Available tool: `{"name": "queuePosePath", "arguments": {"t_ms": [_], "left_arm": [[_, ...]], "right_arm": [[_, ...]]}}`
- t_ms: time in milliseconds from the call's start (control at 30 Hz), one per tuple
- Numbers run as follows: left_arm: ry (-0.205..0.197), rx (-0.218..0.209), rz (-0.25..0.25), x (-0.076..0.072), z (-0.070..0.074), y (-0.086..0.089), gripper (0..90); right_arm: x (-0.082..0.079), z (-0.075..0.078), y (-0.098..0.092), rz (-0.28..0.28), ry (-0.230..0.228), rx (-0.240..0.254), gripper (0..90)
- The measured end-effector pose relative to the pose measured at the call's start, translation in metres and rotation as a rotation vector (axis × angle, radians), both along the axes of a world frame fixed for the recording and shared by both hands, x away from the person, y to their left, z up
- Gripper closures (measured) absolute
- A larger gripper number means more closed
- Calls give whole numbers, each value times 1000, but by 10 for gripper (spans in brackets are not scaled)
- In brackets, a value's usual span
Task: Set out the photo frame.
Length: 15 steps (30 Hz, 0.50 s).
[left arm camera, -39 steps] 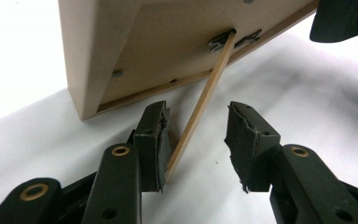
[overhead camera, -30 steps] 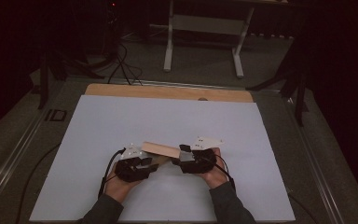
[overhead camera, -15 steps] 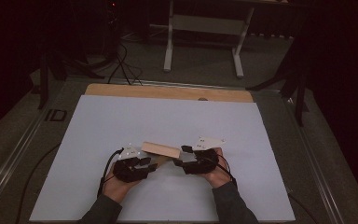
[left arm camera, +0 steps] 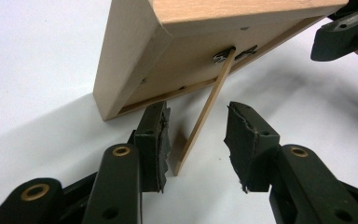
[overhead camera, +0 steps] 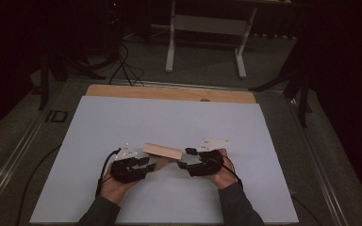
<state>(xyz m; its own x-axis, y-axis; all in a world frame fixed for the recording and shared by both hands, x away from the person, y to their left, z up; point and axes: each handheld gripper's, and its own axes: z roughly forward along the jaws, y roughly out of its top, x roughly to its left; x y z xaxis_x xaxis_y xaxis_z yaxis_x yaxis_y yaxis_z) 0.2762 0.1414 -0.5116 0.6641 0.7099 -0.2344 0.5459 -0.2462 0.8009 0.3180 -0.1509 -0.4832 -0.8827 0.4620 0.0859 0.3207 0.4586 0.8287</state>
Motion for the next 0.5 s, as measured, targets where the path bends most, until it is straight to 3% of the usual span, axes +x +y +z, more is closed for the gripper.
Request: {"name": "queuePosePath", "arguments": {"t_ms": [500], "left_arm": [[-15, -2, -25, -2, 5, 2, 661]], "right_arm": [[5, 1, -12, 1, 11, -26, 417]]}}
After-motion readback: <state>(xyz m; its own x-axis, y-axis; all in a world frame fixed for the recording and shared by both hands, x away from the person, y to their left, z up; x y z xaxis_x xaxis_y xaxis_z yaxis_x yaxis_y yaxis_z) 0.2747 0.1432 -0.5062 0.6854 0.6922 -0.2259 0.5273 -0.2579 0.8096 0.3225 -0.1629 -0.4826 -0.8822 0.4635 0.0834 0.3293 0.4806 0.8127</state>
